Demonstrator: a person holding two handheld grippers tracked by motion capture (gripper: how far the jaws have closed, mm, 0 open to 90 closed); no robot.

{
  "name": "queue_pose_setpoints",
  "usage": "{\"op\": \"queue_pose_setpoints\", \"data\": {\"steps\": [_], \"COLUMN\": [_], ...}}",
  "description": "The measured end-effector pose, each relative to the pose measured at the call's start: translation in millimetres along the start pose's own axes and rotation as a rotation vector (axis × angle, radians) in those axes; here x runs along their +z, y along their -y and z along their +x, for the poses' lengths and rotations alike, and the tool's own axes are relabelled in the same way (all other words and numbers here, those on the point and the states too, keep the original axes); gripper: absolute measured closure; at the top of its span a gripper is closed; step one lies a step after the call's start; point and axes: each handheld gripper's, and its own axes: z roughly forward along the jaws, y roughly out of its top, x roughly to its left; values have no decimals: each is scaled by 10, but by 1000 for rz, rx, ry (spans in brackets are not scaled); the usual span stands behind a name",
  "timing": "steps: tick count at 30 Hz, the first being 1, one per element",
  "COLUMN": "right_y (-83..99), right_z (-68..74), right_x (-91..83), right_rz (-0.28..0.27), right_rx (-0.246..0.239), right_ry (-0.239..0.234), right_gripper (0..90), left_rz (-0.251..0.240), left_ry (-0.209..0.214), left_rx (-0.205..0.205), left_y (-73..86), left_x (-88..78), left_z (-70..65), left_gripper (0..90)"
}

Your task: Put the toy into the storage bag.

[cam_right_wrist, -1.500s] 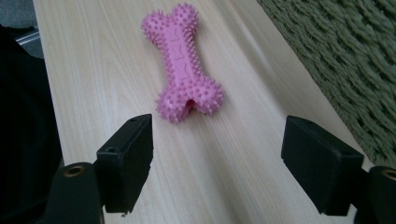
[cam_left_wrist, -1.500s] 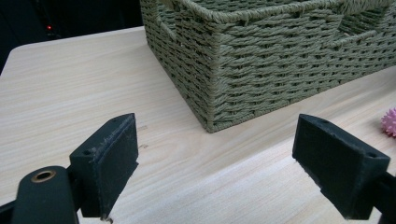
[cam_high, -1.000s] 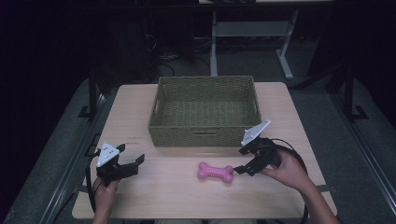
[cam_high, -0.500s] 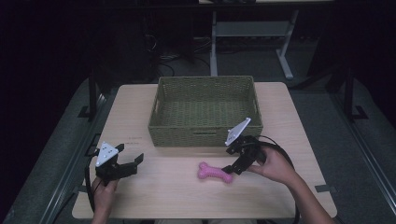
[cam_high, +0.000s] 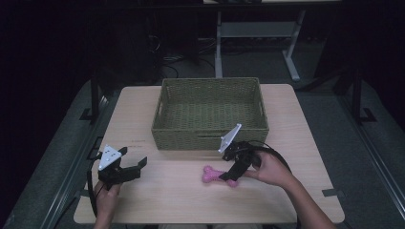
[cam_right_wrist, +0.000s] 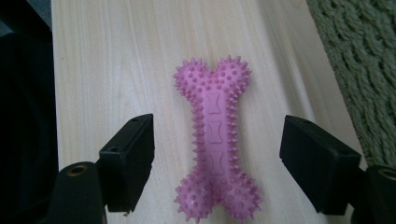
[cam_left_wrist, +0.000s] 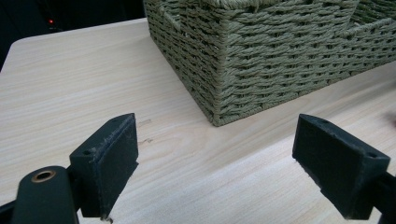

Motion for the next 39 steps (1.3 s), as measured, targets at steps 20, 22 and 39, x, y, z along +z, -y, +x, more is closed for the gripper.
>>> {"op": "queue_pose_setpoints", "data": {"steps": [20,22,39], "right_y": [-27,-29,-30], "right_z": [-7,-6,4], "right_x": [250,270,402], "right_rz": [55,67,115], "right_rx": [-26,-23,-58], "right_ry": [-7,-6,9], "right_gripper": [329,337,436], "left_rz": [-6,-5,-8], "left_ry": [-1,0,-1], "left_rx": [-2,-2,-5], "left_y": [0,0,-2], "left_x": [-10,-8,-9], "left_z": [0,1,2], "left_gripper": [139,139,139]}}
